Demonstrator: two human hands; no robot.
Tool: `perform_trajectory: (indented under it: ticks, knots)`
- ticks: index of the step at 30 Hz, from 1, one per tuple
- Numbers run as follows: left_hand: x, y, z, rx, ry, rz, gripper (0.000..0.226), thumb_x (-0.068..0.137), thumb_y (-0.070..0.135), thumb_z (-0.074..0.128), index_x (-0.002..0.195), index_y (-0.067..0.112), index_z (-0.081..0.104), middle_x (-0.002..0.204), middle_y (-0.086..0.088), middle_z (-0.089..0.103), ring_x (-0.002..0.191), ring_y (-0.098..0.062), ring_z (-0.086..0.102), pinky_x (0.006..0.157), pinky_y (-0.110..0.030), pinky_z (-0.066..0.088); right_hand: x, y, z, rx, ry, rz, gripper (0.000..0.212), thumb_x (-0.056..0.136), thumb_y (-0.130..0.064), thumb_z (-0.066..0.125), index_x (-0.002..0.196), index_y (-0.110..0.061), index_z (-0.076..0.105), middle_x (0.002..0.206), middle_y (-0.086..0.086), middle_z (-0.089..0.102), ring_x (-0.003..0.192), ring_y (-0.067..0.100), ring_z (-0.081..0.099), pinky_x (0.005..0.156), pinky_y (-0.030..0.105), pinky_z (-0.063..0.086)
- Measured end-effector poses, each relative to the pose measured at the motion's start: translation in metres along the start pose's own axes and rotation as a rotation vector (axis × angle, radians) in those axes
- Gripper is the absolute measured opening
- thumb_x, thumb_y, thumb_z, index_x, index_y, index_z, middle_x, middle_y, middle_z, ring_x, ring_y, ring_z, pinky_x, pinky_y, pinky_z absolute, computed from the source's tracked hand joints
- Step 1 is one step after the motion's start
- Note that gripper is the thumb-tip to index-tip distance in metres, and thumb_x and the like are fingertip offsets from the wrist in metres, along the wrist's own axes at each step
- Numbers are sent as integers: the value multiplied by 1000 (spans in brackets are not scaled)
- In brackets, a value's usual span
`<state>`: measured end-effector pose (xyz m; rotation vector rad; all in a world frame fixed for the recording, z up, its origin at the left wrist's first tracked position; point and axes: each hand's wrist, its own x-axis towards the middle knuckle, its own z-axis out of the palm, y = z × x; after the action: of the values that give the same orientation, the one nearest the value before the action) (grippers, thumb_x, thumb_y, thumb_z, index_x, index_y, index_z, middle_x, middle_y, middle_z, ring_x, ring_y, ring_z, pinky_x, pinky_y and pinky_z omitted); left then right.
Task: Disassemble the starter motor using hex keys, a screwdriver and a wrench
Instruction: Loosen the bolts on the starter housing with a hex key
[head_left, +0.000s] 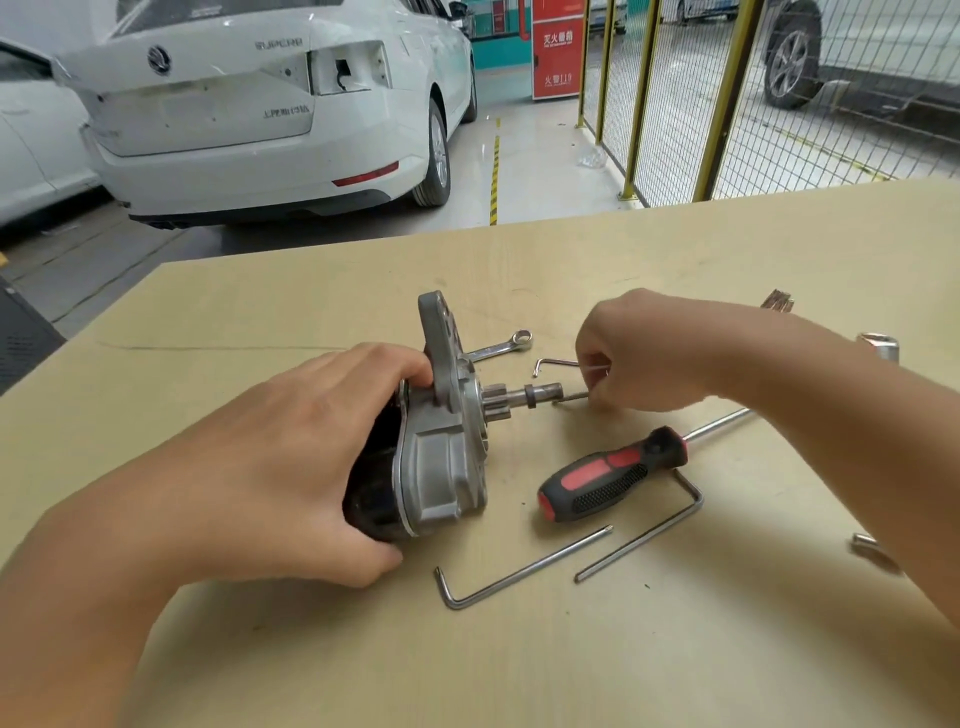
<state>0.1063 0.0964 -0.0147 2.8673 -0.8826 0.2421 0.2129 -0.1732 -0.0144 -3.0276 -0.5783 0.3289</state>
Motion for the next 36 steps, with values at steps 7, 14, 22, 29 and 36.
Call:
perform_trajectory:
  ticks: [7, 14, 22, 29, 36]
  knots:
    - [11, -20, -2, -215, -43, -83, 91, 49, 43, 83, 132, 50, 49, 126, 21, 54, 109, -13, 65, 84, -40, 58, 4, 7, 3, 43, -41, -16, 8, 83, -29, 72, 81, -21, 70, 81, 2, 68, 55, 17, 58, 34, 14, 33]
    - [31, -41, -20, -603, -242, -238, 79, 50, 31, 80, 125, 47, 63, 115, 8, 75, 101, -26, 73, 80, -56, 62, 3, 20, -16, 140, 84, -77, 20, 96, -24, 61, 80, -19, 72, 68, 0, 64, 57, 18, 56, 47, 32, 49]
    - [53, -46, -46, -616, -418, -276, 69, 51, 34, 74, 120, 44, 71, 111, 3, 76, 101, -23, 72, 84, -46, 60, -9, 5, -21, 403, 149, -309, 29, 96, -50, 52, 88, -34, 75, 70, -9, 69, 63, 6, 60, 57, 25, 47]
    - [47, -5, -32, 69, -274, -288, 84, 49, 50, 55, 129, 61, 33, 104, 18, 69, 83, -8, 62, 63, -39, 54, -9, -2, -17, 410, 171, -225, 22, 96, -17, 64, 83, -33, 72, 70, -9, 64, 62, 6, 55, 55, 23, 43]
    - [78, -26, -44, -101, -312, -428, 60, 49, 38, 66, 105, 48, 48, 86, 14, 62, 74, -5, 59, 53, -26, 44, -10, -5, -12, 567, 289, -310, 14, 96, -27, 68, 89, -34, 79, 62, -9, 69, 47, 1, 52, 44, 10, 36]
